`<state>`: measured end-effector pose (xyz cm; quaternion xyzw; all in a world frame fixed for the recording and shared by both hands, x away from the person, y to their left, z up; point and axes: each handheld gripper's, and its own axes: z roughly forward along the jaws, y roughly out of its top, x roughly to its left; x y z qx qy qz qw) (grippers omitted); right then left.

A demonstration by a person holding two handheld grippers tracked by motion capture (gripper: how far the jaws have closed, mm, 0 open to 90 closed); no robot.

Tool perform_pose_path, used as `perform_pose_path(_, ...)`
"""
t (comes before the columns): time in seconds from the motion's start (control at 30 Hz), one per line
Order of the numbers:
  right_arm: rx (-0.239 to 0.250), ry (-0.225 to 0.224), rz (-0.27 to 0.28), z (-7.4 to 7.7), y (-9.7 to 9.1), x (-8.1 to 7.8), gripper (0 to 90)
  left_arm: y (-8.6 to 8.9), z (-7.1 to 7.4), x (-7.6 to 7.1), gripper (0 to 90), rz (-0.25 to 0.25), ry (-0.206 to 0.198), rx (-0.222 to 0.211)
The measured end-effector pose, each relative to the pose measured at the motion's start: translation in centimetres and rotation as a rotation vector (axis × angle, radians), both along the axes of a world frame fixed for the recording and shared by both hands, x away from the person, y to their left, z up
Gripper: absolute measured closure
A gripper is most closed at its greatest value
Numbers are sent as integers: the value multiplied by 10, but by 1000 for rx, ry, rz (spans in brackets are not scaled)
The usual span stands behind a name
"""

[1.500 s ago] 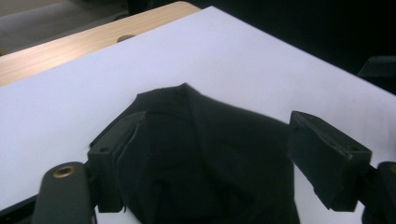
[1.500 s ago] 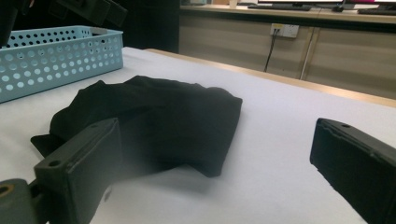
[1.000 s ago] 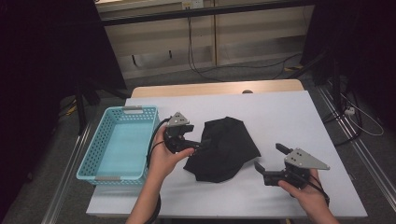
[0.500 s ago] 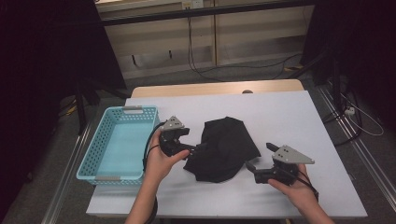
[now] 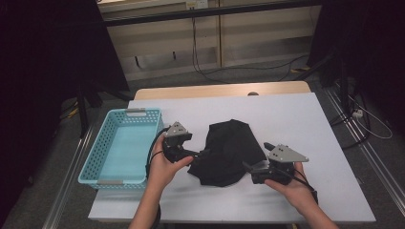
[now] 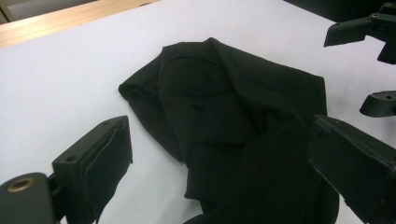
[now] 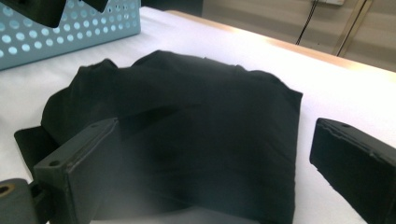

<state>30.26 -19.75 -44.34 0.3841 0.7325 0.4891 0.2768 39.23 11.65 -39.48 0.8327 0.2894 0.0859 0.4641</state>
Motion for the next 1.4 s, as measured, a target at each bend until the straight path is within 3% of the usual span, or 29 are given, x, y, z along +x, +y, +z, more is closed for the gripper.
perform_pose_path(0.43,-32,64,45,-7,15,13,71,4,-3,-1,67,13,-3,2)
perform_pose_path(0.63,-89,114,72,-14,18,17,101,8,-5,-2,68,29,0,1)
perform_pose_path(0.67,-119,131,90,-17,21,18,123,9,-5,-3,68,32,-5,-2)
perform_pose_path(0.83,-175,151,121,-21,27,19,183,9,-6,-4,71,33,-9,8)
perform_pose_path(0.87,-182,159,112,-21,28,20,241,9,-7,-4,71,32,-14,13)
perform_pose_path(0.9,-182,159,112,-21,28,20,241,10,-7,-5,71,32,-15,16)
perform_pose_path(0.93,-180,175,99,-22,28,21,322,10,-7,-5,71,33,-14,11)
perform_pose_path(0.97,-180,175,99,-22,28,21,322,10,-7,-5,71,33,-10,6)
perform_pose_path(1.03,-175,194,110,-22,27,23,437,11,-7,-6,75,38,-10,3)
perform_pose_path(1.1,-172,225,120,-22,26,25,616,12,-7,-6,81,41,-17,12)
perform_pose_path(1.13,-172,225,120,-22,26,25,616,12,-7,-6,83,41,-17,12)
perform_pose_path(1.17,-165,246,120,-22,23,26,742,12,-7,-6,84,43,-17,14)
perform_pose_path(1.2,-165,246,120,-22,23,26,742,12,-7,-7,84,44,-14,8)
perform_pose_path(1.23,-150,257,116,-21,17,27,814,13,-7,-7,87,44,-17,8)
perform_pose_path(1.27,-150,257,116,-21,17,27,814,13,-7,-7,89,44,-17,8)
perform_pose_path(1.3,-113,272,113,-20,11,28,826,13,-7,-8,91,43,-16,5)
perform_pose_path(1.4,-111,265,105,-18,8,28,831,12,-8,-8,96,36,-16,3)
